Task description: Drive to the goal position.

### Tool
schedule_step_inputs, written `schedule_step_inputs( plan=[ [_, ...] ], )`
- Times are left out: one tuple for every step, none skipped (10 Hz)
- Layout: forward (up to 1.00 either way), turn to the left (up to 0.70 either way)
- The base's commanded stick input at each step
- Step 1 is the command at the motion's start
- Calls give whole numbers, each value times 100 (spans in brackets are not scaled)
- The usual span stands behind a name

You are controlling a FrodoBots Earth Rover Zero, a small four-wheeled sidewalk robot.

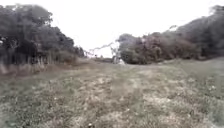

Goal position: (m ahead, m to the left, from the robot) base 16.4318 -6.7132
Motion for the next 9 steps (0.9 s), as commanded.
schedule_step_inputs(
  plan=[
    [50, 22],
    [50, 30],
    [50, 28],
    [50, 27],
    [50, 26],
    [50, 25],
    [50, 23],
    [50, 22],
    [50, 21]
  ],
)
